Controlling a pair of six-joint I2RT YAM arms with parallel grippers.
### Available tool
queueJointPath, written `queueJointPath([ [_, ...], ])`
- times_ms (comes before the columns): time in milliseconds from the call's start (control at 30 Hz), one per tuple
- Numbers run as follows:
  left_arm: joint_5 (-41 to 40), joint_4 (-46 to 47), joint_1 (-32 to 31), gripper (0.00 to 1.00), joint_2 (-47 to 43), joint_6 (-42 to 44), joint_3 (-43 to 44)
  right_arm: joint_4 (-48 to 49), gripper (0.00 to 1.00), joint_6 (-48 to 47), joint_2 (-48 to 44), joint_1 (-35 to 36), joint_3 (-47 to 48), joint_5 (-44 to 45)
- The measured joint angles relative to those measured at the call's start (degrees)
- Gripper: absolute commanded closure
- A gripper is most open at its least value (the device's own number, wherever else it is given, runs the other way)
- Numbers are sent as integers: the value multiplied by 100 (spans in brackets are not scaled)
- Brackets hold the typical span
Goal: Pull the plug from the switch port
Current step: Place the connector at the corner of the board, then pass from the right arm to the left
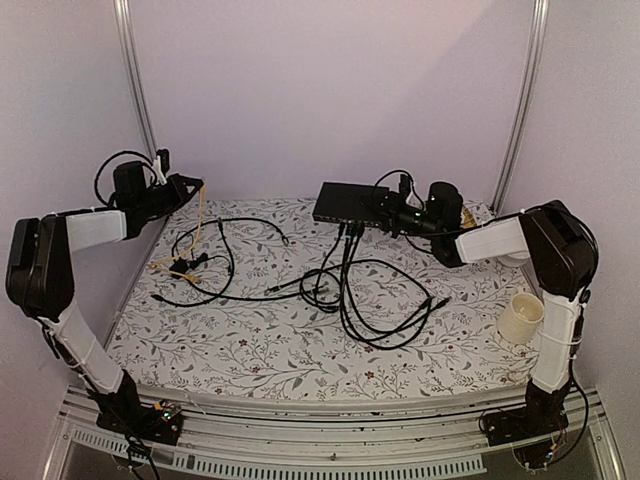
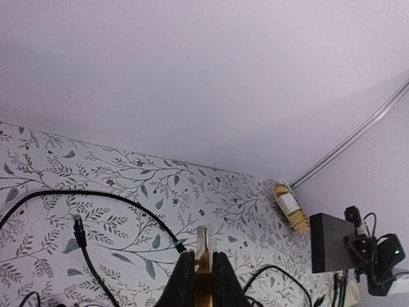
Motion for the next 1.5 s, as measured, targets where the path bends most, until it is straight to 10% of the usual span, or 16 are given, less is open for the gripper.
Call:
queueJointPath([
  [567,-70,-315,-160,47,984,-310,-9,-457,98,-385,-44,107,160,-188],
  [1167,1770,3993,-1360,40,1093,-2647,-1008,-444,98,-271,210,577,1176,-944],
  [1500,1930,4793,-1773,36,1438,-3112,-951,-444,98,-168,448,697,1373,-1054],
])
